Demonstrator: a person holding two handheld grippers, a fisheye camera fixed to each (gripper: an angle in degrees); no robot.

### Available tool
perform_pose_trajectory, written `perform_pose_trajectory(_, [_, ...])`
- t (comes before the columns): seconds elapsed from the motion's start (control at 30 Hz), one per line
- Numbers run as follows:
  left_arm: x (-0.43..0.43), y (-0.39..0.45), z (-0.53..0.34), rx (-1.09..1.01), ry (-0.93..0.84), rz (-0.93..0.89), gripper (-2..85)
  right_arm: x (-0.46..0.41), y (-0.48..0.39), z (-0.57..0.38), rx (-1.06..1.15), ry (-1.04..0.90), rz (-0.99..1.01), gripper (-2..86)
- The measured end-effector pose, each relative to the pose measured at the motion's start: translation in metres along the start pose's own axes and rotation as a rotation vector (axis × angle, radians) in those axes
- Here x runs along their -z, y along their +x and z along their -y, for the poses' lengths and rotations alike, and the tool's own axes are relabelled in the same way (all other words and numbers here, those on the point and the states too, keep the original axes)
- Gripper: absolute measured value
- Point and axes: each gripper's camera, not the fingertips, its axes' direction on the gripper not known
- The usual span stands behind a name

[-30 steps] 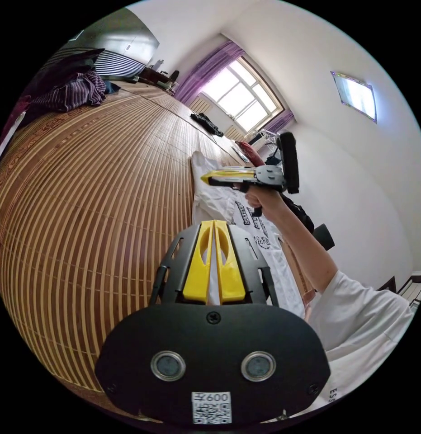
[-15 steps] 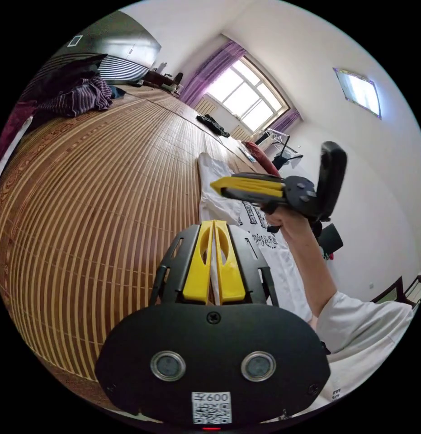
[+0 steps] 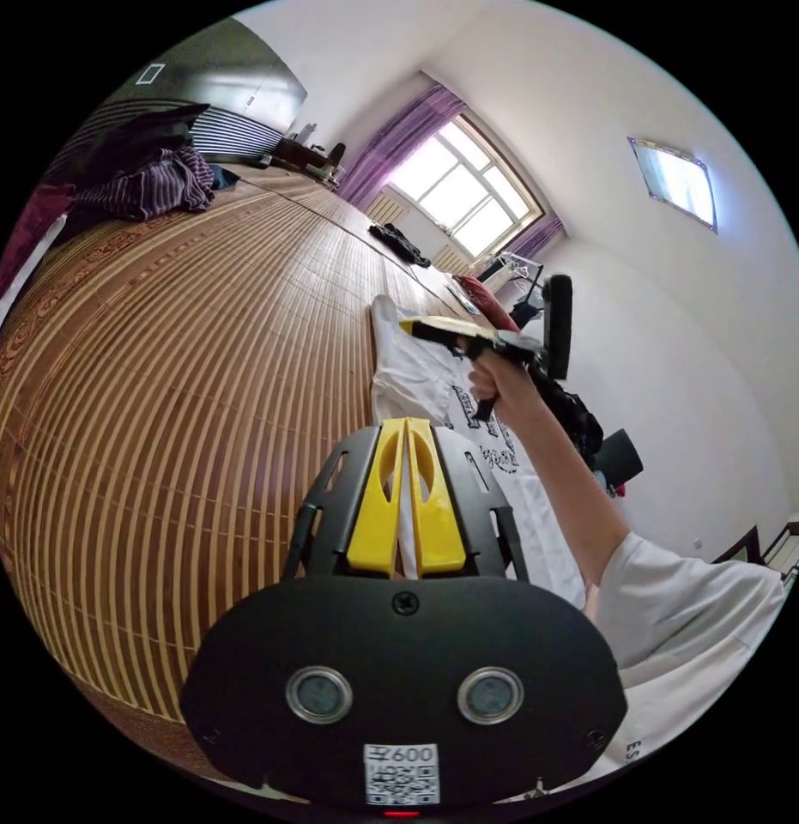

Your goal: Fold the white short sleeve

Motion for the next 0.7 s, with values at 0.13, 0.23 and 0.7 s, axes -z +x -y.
perform_pose_trajectory(0.13, [-0.027, 0.017, -0.012, -0.104, -0.091, 0.133, 0.0, -0.034, 0.048, 0.053, -0.091, 0.027, -0.085, -0.8])
perform_pose_trajectory(0.23, [-0.035, 0.017, -0.020, -0.131, -0.096, 0.198, 0.0, -0.089, 0.058, 0.079, -0.020, -0.146, -0.178, -0.8])
perform_pose_trajectory(0.7, [-0.093, 0.023, -0.057, -0.188, -0.150, 0.215, 0.1, -0.120, 0.081, 0.118, 0.051, -0.214, -0.190, -0.8])
